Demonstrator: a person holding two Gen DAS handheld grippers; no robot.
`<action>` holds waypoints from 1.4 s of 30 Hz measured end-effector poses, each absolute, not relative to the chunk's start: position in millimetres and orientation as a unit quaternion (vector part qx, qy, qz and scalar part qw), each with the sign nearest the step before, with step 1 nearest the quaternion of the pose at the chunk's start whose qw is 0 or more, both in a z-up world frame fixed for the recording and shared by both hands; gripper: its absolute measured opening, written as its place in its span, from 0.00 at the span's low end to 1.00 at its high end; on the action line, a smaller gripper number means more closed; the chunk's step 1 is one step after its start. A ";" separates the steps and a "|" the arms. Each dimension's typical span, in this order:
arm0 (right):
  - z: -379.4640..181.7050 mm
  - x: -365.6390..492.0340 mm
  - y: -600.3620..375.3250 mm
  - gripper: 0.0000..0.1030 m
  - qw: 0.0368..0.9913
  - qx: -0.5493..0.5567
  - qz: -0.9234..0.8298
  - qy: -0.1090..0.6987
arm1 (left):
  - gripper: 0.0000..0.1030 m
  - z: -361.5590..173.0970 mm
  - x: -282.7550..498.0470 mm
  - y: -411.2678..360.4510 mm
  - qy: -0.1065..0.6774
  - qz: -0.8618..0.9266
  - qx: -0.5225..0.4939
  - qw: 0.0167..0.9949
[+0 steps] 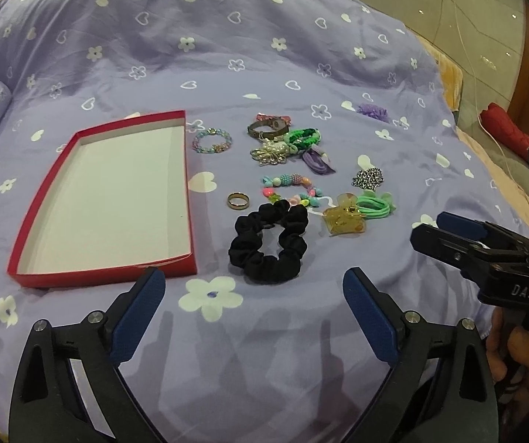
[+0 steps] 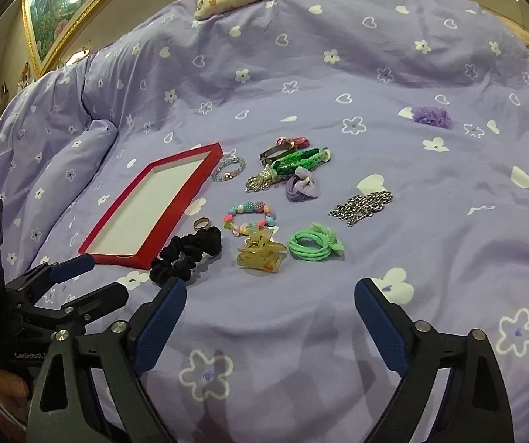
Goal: Organize jewelry
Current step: 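Grasp the black scrunchie with the left tool while the right tool grasps the green hair tie, then carry the scrunchie with the left tool into the red tray while the right tool drops the hair tie there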
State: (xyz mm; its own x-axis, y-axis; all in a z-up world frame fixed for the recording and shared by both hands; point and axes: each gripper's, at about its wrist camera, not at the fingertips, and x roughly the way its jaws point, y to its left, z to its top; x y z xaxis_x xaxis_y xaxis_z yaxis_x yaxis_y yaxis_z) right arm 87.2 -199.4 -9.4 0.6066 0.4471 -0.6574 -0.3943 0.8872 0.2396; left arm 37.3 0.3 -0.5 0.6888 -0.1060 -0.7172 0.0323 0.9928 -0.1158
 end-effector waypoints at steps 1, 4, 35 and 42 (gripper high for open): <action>-10.3 90.7 -200.1 0.87 0.895 0.034 0.235 0.379 | 0.91 -2.0 39.3 0.3 0.394 -0.040 -0.046 0.917; -12.3 102.8 -202.7 0.80 0.891 0.035 0.233 0.387 | 0.86 -5.9 50.2 -2.4 0.404 -0.053 -0.042 0.912; -11.7 153.0 -205.5 0.12 0.880 0.050 0.233 0.410 | 0.10 -16.1 94.3 2.2 0.440 -0.097 -0.068 0.890; 7.1 148.7 -167.4 0.12 0.872 0.054 0.280 0.398 | 0.11 11.1 80.8 34.0 0.408 -0.077 -0.085 0.905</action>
State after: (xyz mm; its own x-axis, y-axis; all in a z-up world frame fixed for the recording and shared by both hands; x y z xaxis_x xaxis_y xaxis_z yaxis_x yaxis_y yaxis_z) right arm 148.7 -167.4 7.1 0.5252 0.5320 -0.6641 -0.4455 0.8369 0.3180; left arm 80.9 34.0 11.1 0.6544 -0.2095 -0.7266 0.0699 0.9735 -0.2177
